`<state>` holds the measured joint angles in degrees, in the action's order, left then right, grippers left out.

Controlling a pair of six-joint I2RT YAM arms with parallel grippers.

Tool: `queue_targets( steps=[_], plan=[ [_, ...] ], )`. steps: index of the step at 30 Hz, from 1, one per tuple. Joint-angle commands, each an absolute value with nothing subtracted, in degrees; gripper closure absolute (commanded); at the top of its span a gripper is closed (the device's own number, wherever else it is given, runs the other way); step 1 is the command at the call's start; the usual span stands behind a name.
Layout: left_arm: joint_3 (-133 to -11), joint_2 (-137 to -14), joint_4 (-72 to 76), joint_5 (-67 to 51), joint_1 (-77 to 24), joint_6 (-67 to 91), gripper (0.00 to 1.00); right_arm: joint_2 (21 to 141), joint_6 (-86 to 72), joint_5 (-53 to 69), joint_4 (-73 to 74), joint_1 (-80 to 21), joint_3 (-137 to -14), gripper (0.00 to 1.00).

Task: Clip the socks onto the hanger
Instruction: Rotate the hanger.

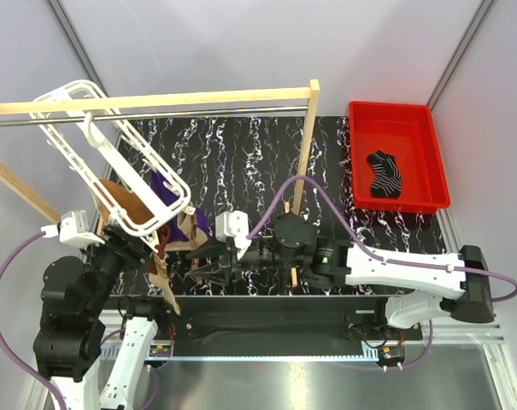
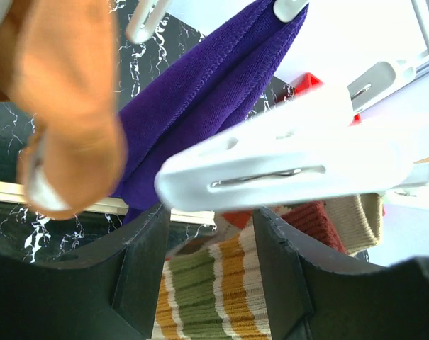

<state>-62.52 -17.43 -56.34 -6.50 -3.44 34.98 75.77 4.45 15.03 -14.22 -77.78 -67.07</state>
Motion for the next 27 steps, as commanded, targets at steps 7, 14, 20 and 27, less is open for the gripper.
queue_targets(
  steps=[7, 14, 20, 27],
  plan=[
    [-64.9, -17.5, -53.6, -9.7, -3.8, 35.2, 0.46, 86.3, -2.7, 14.1, -31.6, -78.6, -67.8, 0.38],
    [-64.7, -17.4, -53.2, -10.7, -3.7, 35.7, 0.46, 92.3, -6.4, 1.8, -35.0, -78.8, -68.9, 0.48],
    [-65.5, -16.4, -54.8, -11.5, -3.7, 34.8, 0.46, 91.6, -5.9, -21.1, -34.6, -78.7, -67.1, 1.0],
    [-65.2, -11.6, -57.0, -6.8, -3.7, 34.2, 0.49, 89.6, 6.9, -35.0, -32.1, -75.2, -66.8, 1.0]
  ],
)
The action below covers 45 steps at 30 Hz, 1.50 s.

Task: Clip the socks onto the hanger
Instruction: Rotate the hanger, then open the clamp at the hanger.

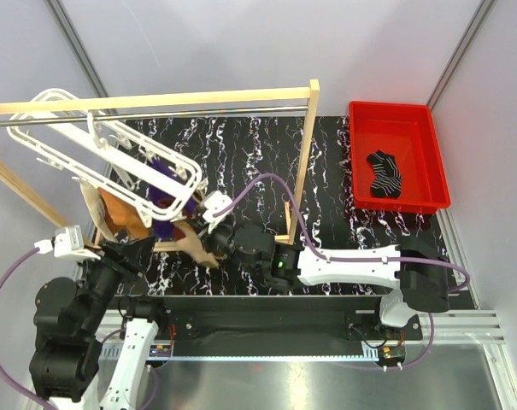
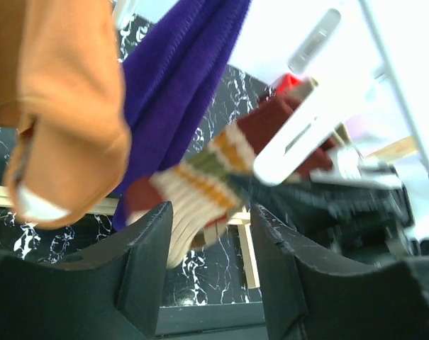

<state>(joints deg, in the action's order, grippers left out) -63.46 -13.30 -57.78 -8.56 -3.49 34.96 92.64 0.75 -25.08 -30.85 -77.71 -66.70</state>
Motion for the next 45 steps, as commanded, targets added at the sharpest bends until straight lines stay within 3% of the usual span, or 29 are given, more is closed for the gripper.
queue_targets(
  steps=[1, 3, 6, 7, 14, 20, 23, 29, 37, 45],
  plan=[
    [-65.3, -11.2, -56.7, -6.1, -3.7, 34.5, 0.5, 89.3, 6.6, -34.9, -29.9, -73.8, -67.0, 1.0],
    [-65.0, -10.5, -55.0, -6.1, -3.7, 34.7, 0.5, 88.2, 4.8, -33.2, -27.2, -69.6, -67.1, 1.0],
    [-63.8, -10.6, -49.4, -10.4, -3.7, 34.5, 0.42, 86.1, 4.0, -29.5, -27.2, -65.6, -65.7, 1.0],
    [-63.8, -11.2, -48.1, -11.3, -3.7, 34.5, 0.37, 85.5, 4.6, -28.5, -27.4, -65.0, -65.3, 1.0],
    [-62.7, -18.4, -34.2, -18.4, -3.7, 35.0, 0.26, 81.8, 8.5, -18.2, -24.9, -63.5, -65.0, 0.97],
    [-60.3, -26.6, -24.4, -24.3, -3.7, 40.9, 0.29, 80.4, 6.9, -14.1, -21.9, -63.0, -65.7, 0.87],
    [-59.0, -27.6, -21.2, -22.4, -3.7, 43.2, 0.35, 80.1, 6.2, -13.0, -21.2, -63.0, -65.7, 0.84],
    [-59.2, -27.4, -21.9, -16.1, -3.7, 43.0, 0.36, 78.8, 3.9, -10.4, -17.5, -62.9, -66.7, 0.77],
    [-60.1, -27.6, -23.6, -15.7, -3.7, 41.3, 0.36, 74.0, -1.8, -9.3, -7.2, -62.9, -67.7, 0.43],
    [-59.7, -27.7, -23.3, -16.1, -3.7, 40.8, 0.37, 66.0, -3.8, -0.8, -2.7, -63.1, -64.5, 0.33]
  ],
)
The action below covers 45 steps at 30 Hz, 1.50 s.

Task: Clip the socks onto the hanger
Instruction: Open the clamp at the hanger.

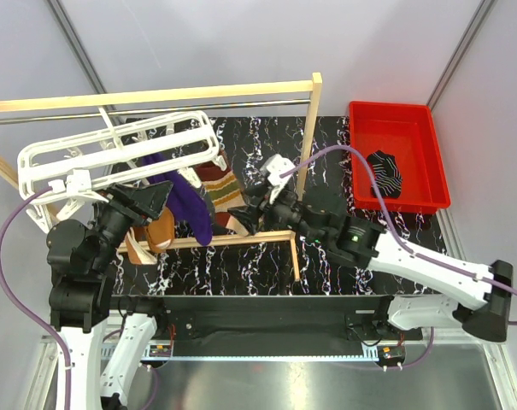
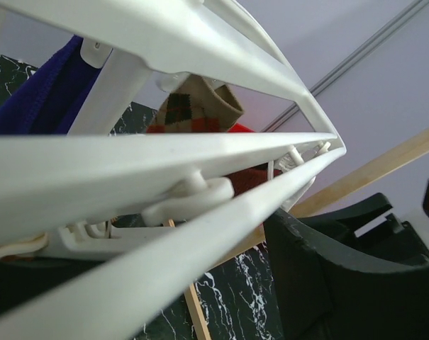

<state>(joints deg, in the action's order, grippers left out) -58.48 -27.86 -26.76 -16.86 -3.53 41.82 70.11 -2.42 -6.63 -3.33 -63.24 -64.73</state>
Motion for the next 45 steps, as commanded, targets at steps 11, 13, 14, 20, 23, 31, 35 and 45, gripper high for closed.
queue_targets(
  steps=[11, 13, 14, 20, 23, 31, 35, 45],
  plan=[
    [-58.1, -26.7, -23.6, -16.3, -3.7, 41.0, 0.37, 66.5, 14.8, 17.4, -22.3, -68.5, -58.6, 0.26],
    [-58.1, -26.5, -23.7, -16.2, -3.7, 41.0, 0.37, 69.7, 16.9, 15.9, -30.5, -68.5, -57.7, 0.23],
    [-58.1, -26.5, -23.6, -16.3, -3.7, 41.0, 0.37, 71.1, 17.4, 12.9, -34.3, -68.5, -57.1, 0.22],
    [-58.3, -26.6, -23.6, -16.5, -3.8, 41.2, 0.38, 81.8, 20.0, 6.3, -54.2, -68.4, -59.4, 0.31],
    [-58.7, -26.6, -24.0, -16.3, -3.8, 40.9, 0.38, 85.2, 20.3, 1.5, -58.3, -68.4, -61.3, 0.4],
    [-58.8, -26.5, -24.3, -15.9, -4.1, 40.5, 0.38, 88.4, 20.1, -8.6, -63.8, -68.7, -63.0, 0.51],
    [-58.7, -26.4, -24.3, -15.9, -4.2, 40.5, 0.38, 88.2, 20.0, -10.0, -63.5, -68.8, -63.1, 0.52],
    [-58.5, -25.9, -24.5, -15.8, -4.3, 40.5, 0.39, 90.1, 19.8, -9.5, -62.4, -69.0, -65.1, 0.44]
  ],
)
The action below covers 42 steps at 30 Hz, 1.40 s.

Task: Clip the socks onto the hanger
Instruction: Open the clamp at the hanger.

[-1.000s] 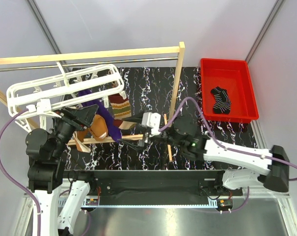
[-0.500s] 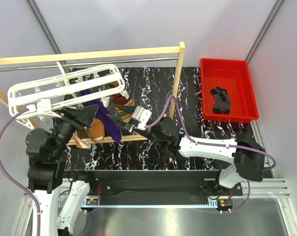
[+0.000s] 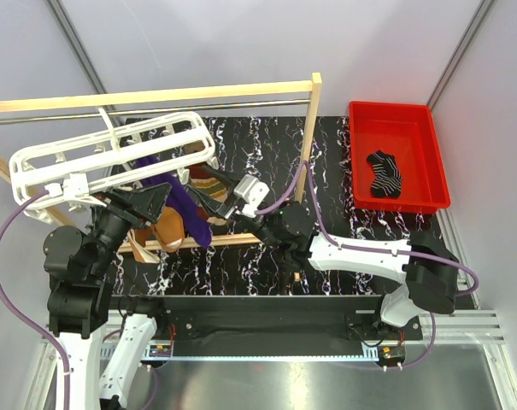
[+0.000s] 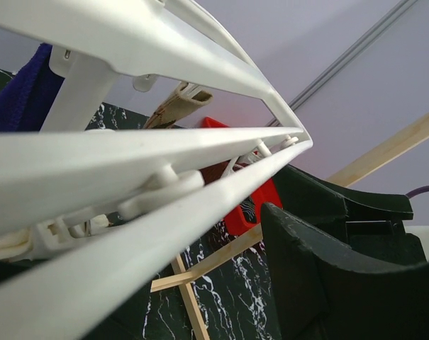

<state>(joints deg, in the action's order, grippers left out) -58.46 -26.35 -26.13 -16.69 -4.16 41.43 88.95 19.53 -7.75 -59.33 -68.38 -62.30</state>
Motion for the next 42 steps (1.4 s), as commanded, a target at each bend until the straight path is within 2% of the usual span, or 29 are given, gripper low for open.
queue_targets(
  steps=[1, 15, 21, 26, 35, 42],
  plan=[
    [-58.6, -25.9, -24.6, -15.8, -4.3, 40.4, 0.39, 90.4, 19.7, -9.5, -62.4, -69.1, -65.4, 0.44],
    [-59.0, -26.0, -24.6, -15.9, -4.3, 40.5, 0.39, 94.7, 19.3, -10.8, -62.8, -69.1, -68.8, 0.47],
    [-59.2, -26.1, -24.8, -16.0, -4.3, 40.4, 0.39, 95.9, 18.6, -11.0, -63.3, -69.1, -69.6, 0.51],
    [-58.9, -26.0, -24.8, -16.0, -4.3, 40.4, 0.39, 95.8, 18.0, -11.2, -63.5, -69.1, -69.5, 0.6],
    [-58.7, -25.8, -24.7, -16.6, -4.3, 40.7, 0.39, 95.5, 17.1, -11.6, -63.5, -69.1, -68.6, 0.71],
    [-58.9, -25.1, -25.7, -18.3, -4.3, 40.5, 0.39, 92.2, 14.0, -11.1, -58.8, -69.0, -67.4, 0.9]
  ],
)
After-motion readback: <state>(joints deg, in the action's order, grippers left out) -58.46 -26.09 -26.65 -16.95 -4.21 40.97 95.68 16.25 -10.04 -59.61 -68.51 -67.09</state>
